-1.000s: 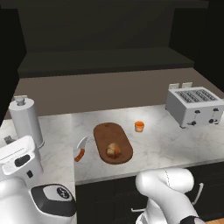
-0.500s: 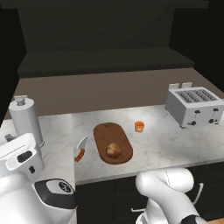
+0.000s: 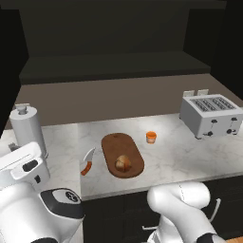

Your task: Pick the bread, place it on the cutting board, pick the jam, place it on the counter, and close the cabinet.

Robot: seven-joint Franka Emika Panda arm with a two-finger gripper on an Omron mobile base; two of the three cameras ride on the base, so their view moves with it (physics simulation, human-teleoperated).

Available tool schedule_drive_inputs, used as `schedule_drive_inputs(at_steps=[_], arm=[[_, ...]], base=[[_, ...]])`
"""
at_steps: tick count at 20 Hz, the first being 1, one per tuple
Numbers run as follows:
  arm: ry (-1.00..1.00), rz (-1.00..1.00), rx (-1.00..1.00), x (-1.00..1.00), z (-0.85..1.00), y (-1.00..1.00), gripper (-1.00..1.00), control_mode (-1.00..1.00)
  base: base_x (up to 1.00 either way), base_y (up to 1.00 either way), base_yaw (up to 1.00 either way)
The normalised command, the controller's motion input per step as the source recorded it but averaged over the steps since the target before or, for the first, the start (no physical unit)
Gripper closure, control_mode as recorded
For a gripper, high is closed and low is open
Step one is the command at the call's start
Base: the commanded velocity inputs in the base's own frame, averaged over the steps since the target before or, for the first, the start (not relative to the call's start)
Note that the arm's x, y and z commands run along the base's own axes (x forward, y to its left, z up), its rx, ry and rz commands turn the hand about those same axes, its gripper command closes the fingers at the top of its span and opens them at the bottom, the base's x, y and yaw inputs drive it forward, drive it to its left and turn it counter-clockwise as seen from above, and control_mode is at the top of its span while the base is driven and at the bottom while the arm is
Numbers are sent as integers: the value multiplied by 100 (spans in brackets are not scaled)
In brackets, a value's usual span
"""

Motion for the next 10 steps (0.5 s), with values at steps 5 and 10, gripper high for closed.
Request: schedule_drive_inputs(at_steps=[5, 10], arm=[[0, 0, 0, 24, -14, 7, -100, -100], [0, 0, 0, 41, -8, 4, -100, -100]], base=[[0, 0, 0], [0, 0, 0]])
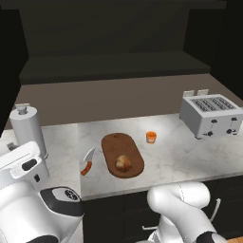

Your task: Pick the bread, place it on the cutting board, pick the jam, place it on the counter, and close the cabinet.

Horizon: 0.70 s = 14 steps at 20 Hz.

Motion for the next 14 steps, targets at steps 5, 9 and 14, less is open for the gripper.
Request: schedule_drive_inputs(at_steps=[5, 9, 14], arm=[[0, 0, 0, 49, -7, 1, -100, -100], [0, 0, 0, 55, 0, 0, -100, -100], [0, 0, 0, 49, 0, 0, -100, -100]], base=[[0, 0, 0], [0, 0, 0], [0, 0, 0]])
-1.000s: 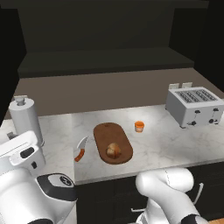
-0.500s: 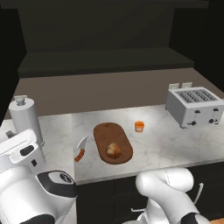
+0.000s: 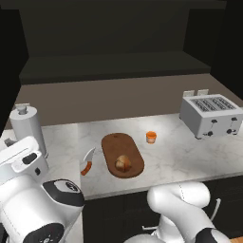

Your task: Pick the bread, place it on the cutting board, pick the jam, place it on the counter, and close the cabinet.

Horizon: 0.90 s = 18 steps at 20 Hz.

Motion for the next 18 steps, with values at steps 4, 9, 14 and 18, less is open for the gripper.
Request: schedule_drive_inputs(at_steps=[4, 9, 14, 18], arm=[[0, -3, 0, 44, 0, -6, -100, -100], [0, -6, 2, 42, 0, -21, -100, -100], [0, -8, 3, 40, 0, -29, -100, -100], [0, -7, 7, 43, 0, -41, -100, -100]], base=[[0, 0, 0], [0, 0, 0], [0, 0, 0], [0, 0, 0]])
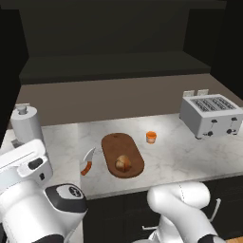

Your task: Pick the bread, place it on the cutting board, pick the jam, place it on the counter, and close the cabinet.

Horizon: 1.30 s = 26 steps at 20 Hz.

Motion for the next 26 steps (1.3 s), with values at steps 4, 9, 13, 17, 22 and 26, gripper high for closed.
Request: schedule_drive_inputs(at_steps=[4, 9, 13, 17, 22, 26], arm=[[0, -5, 10, 48, 0, -47, -100, -100], [0, -5, 10, 55, 0, -47, -100, -100], [0, -5, 13, 60, 0, -57, -100, -100], [0, -6, 14, 59, 0, -58, -100, -100], [0, -6, 14, 61, 0, -59, -100, -100], [0, -5, 14, 63, 0, -61, -100, -100]], base=[[0, 0, 0], [0, 0, 0], [0, 0, 0], [0, 0, 0], [0, 0, 0], [0, 0, 0]])
